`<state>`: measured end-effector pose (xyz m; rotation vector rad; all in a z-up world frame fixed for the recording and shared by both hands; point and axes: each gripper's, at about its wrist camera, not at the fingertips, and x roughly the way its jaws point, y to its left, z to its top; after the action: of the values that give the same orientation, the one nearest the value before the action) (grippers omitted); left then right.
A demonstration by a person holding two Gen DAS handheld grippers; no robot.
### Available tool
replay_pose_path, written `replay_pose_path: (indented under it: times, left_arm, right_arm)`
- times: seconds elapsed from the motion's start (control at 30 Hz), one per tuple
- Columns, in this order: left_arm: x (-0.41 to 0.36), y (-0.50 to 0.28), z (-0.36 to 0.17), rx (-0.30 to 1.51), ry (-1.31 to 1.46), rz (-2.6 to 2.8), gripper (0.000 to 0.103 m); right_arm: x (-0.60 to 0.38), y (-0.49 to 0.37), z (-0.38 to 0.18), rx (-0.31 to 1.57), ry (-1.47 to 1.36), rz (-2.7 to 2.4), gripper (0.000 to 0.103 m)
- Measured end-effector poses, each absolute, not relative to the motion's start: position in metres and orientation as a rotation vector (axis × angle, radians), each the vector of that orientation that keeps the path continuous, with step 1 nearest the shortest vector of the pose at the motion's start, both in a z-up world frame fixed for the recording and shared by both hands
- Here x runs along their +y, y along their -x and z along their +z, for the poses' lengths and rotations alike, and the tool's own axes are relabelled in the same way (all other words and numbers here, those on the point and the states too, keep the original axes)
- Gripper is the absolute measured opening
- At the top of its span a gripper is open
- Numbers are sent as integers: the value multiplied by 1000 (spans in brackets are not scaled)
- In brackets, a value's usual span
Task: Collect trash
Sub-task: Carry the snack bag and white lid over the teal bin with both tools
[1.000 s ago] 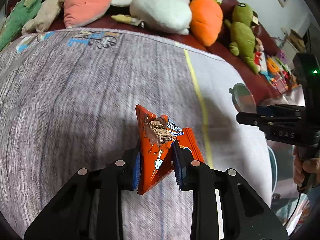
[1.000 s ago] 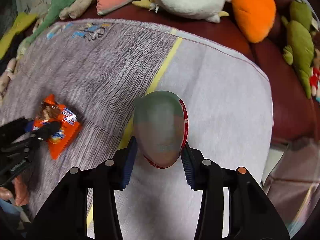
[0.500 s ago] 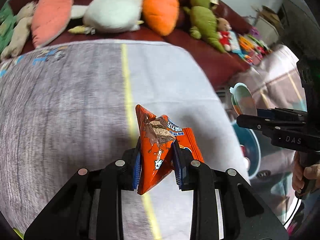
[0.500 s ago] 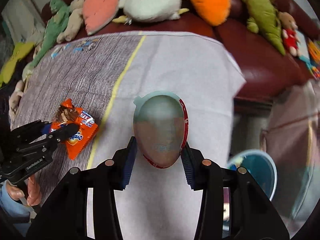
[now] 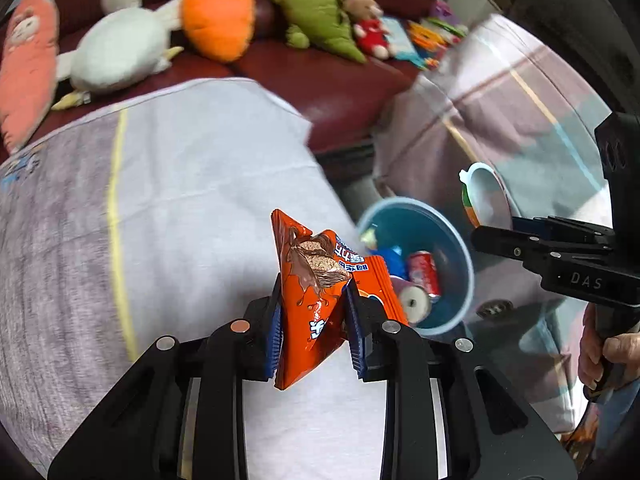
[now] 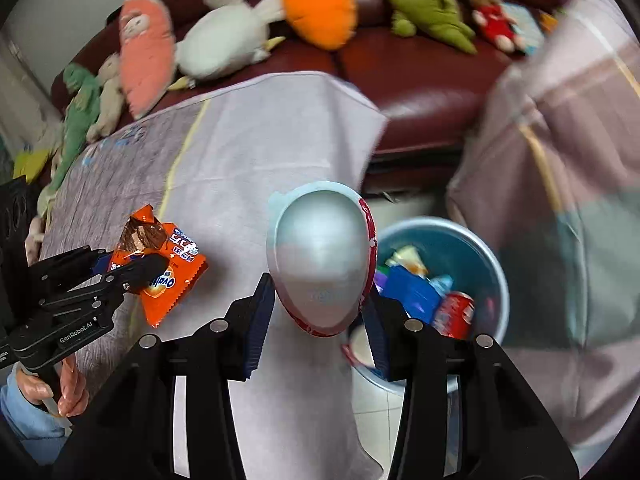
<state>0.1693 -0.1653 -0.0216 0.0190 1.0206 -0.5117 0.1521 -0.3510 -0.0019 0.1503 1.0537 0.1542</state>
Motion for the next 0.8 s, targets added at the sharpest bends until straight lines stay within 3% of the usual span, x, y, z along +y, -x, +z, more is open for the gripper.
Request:
replay_pose_path:
  times: [0.57, 0.8]
  left_arm:
    - [-285, -171, -44, 1086, -130, -639, 28]
    - [-292, -186, -60, 1124, -120, -633, 28]
  right_arm:
    - [-466, -114, -45, 1098, -303, 1, 42]
    - [-479, -125, -66, 1134, -362, -1, 54]
